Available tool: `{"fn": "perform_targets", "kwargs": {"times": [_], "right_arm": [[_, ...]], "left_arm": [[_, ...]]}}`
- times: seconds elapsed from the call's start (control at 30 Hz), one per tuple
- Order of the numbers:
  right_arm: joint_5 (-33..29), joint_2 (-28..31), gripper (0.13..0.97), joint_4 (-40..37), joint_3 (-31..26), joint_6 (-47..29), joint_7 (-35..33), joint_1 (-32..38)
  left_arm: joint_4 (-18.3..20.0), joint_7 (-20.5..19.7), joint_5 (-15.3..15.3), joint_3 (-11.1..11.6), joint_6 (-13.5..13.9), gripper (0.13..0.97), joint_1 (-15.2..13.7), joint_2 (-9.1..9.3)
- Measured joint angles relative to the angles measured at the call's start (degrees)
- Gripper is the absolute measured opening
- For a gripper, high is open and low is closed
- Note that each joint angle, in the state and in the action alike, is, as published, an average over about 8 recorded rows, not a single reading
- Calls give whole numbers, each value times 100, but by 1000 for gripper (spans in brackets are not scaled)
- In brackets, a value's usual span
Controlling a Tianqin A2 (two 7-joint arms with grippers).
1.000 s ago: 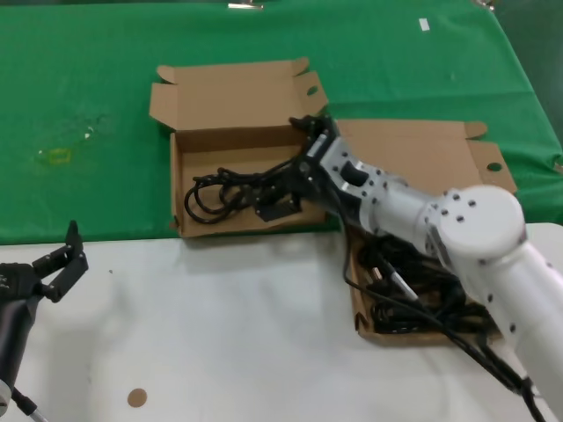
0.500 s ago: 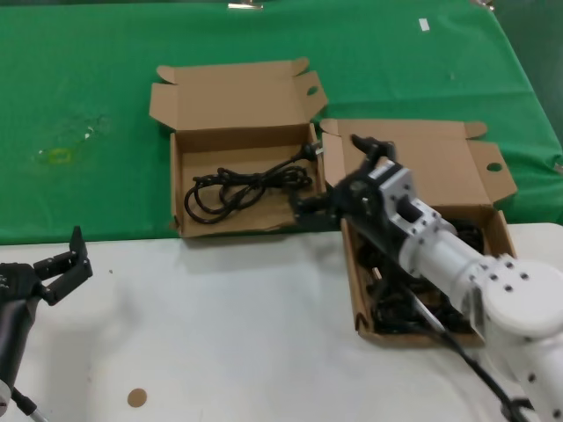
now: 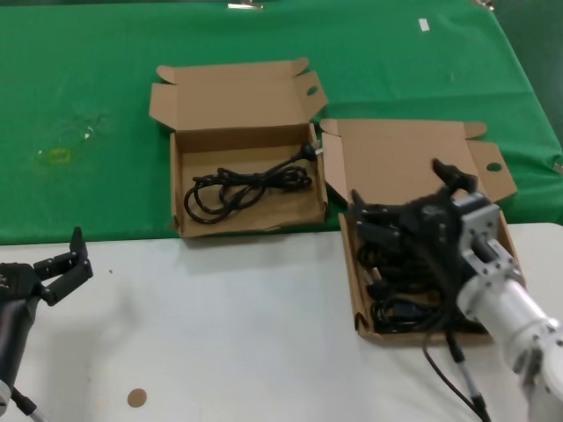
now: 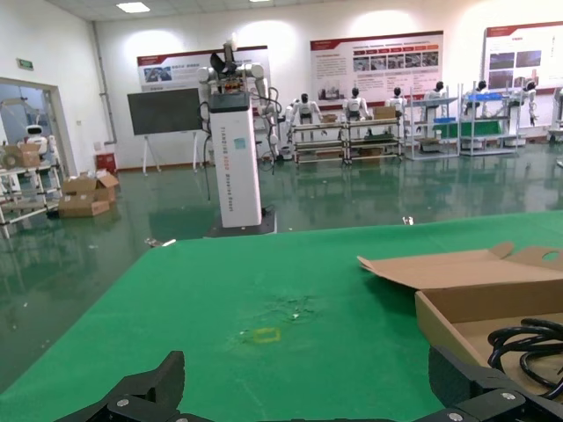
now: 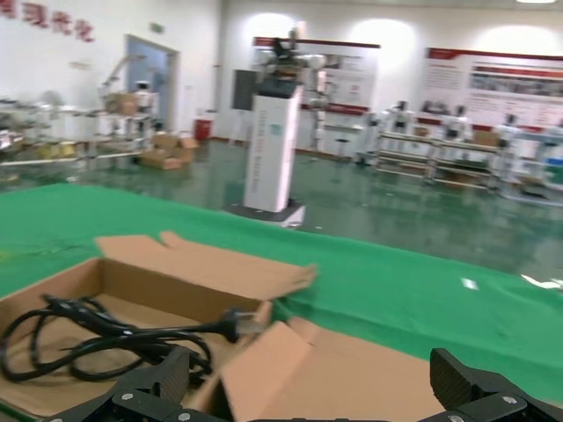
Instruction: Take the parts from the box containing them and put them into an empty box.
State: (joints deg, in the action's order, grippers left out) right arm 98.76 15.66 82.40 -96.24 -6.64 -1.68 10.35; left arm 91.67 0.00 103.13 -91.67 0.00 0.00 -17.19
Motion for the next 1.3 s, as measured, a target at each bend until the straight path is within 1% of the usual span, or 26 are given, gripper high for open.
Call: {"fn": "perform_targets", "kwargs": {"times": [0.2, 0.33, 1.3], "right_arm": [[241, 84, 966, 510, 251, 366, 93, -568], [314, 110, 966, 666, 328, 477, 121, -742], [326, 114, 966, 691, 340, 495, 125, -770]], "left_arm": [[0, 0, 0, 0, 0, 966, 0, 0], [0, 0, 0, 0, 0, 966, 0, 0], [0, 0, 0, 0, 0, 966, 0, 0]]}}
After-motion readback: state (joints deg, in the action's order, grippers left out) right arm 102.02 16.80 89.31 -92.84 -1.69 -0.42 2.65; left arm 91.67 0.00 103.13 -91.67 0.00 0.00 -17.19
